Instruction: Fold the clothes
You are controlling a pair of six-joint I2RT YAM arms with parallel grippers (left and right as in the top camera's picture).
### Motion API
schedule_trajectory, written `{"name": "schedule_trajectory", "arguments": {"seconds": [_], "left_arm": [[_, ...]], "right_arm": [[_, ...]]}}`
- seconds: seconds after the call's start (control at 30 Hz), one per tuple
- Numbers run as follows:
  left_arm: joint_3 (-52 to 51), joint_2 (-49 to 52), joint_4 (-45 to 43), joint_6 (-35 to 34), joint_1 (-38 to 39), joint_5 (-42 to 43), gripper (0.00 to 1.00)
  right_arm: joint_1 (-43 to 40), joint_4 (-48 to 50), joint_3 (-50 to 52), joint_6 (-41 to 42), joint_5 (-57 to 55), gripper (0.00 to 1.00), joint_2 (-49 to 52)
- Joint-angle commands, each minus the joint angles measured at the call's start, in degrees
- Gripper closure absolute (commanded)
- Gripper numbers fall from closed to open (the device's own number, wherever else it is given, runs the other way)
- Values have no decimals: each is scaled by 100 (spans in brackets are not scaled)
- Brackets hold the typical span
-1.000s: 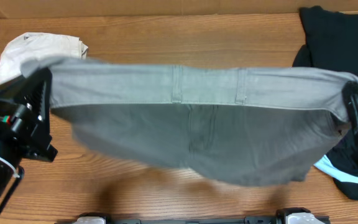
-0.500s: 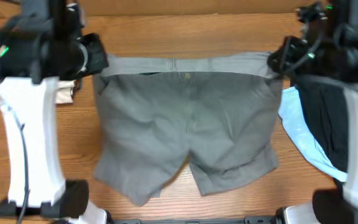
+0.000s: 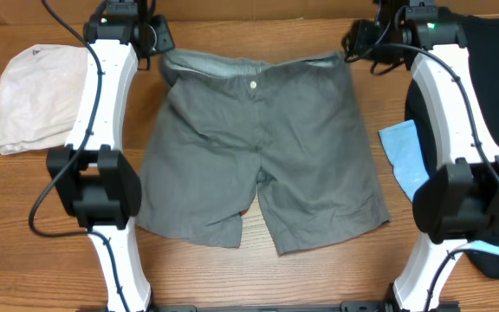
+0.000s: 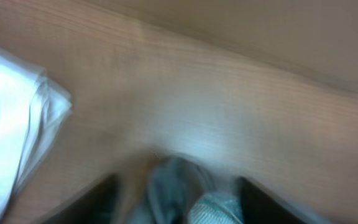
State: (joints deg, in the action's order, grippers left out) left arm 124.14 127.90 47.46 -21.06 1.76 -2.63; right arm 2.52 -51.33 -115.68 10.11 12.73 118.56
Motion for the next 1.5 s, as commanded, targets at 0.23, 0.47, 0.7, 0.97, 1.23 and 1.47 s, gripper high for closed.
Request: {"name": "schedule_trajectory", "arguments": {"seconds": [0.23, 0.47, 0.7, 0.97, 1.23, 1.47], "left_arm": [[1222, 157, -367, 35, -157, 870, 0], [2889, 55, 2194, 1473, -90, 1274, 1], [3047, 111, 3294, 1875, 11, 1233, 0], [3036, 142, 3071, 2424, 181, 1231, 0], [2872, 144, 2754, 2761, 702, 621, 0], [2686, 149, 2374, 2774, 863, 623, 0]], "right_arm": [[37, 599, -560, 223, 153, 0, -26], [55, -1762, -688, 164, 149, 0, -116], [393, -3104, -94, 225, -203, 0, -111], [551, -2522, 1493, 671, -367, 8, -111], [544, -1211, 2706, 800, -522, 75, -105], [409, -496, 3351, 1016, -656, 96, 109]]}}
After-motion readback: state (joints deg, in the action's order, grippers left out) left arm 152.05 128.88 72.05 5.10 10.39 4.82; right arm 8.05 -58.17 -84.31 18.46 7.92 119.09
